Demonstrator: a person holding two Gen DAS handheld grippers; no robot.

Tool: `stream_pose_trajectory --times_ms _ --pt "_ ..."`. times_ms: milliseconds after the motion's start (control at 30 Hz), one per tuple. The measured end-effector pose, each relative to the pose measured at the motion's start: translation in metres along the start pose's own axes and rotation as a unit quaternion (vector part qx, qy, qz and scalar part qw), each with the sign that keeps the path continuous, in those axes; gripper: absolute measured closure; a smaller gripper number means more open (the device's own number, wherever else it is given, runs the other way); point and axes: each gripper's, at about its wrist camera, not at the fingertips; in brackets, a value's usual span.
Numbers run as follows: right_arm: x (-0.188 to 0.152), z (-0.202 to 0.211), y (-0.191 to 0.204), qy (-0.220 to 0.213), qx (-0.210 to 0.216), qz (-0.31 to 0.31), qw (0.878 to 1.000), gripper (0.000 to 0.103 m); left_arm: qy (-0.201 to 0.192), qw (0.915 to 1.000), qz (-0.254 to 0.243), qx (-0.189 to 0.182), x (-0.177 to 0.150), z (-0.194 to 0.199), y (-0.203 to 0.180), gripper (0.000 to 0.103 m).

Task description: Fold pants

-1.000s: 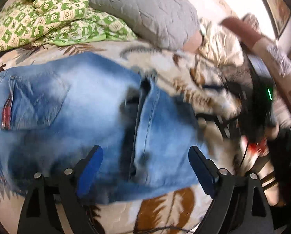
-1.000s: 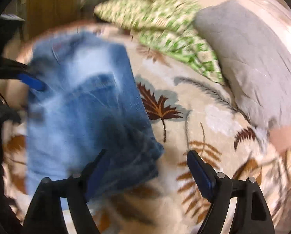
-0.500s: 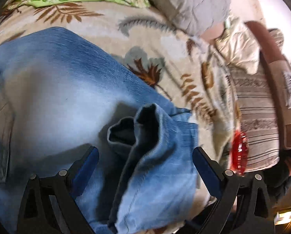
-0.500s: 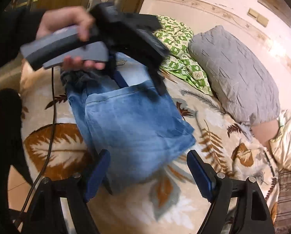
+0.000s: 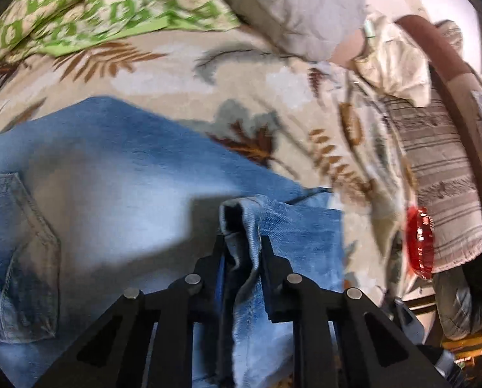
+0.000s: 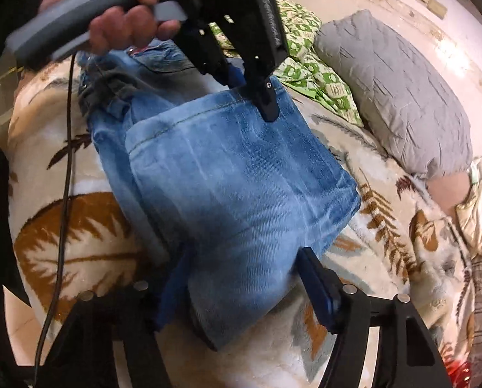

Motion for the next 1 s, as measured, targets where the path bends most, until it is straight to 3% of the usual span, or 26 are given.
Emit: stream_pose_trajectory --times_ms 33,133,367,400,433,467,533,567,700,867,1000 --pt "0.000 0.000 0.003 -0.001 -0.004 0.006 1.000 0.037 0.009 0.9999 0.005 0.013 0.001 -0.009 0.007 0.084" --pt "0.000 0.002 0.009 0.002 -0.011 0.012 1.000 0.038 0.011 0.9994 0.030 -0.010 0.000 -0.022 0.023 0.083" --pt "-0.001 -0.002 0.000 0.006 0.001 -0.003 1.000 0.038 0.010 0.9997 0.010 0.020 -0.001 -0.016 0.012 0.079" --pt "-0.001 -0.001 0.000 0.005 0.000 -0.003 1.000 0.037 0.008 0.9997 0.007 0.024 -0.001 -0.014 0.010 0.074" --pt "-0.001 0.000 0.000 0.001 -0.001 -0.005 1.000 0.037 0.008 0.9996 0.005 0.027 -0.002 -0.011 0.008 0.057" --pt "-0.002 0.001 0.000 -0.004 -0.003 -0.006 1.000 0.032 0.006 0.9996 0.007 0.025 -0.004 -0.008 0.004 0.026" --pt "-0.003 0.007 -0.001 -0.014 -0.012 -0.008 1.000 0.020 -0.017 0.9990 0.008 0.040 -0.010 0.005 -0.003 0.000" --pt "-0.003 0.010 -0.005 -0.010 -0.007 -0.016 1.000 0.011 -0.036 0.9977 0.001 0.057 -0.014 0.015 -0.006 0.000" --pt "-0.009 0.029 -0.025 -0.025 0.014 -0.067 0.997 0.001 -0.073 0.9937 -0.017 0.083 -0.037 0.051 -0.011 0.000" --pt "-0.011 0.045 -0.056 -0.038 0.017 -0.123 0.991 0.001 -0.146 0.9813 -0.023 0.124 -0.073 0.094 -0.013 0.000" --pt "0.005 0.050 -0.081 -0.045 0.065 -0.160 0.984 0.001 -0.213 0.9680 0.015 0.131 -0.108 0.131 0.009 0.000"
Point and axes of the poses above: each gripper's, at about its wrist camera, not at the fingertips, and z roughly against the way its jaws point, y to its left, x to its top
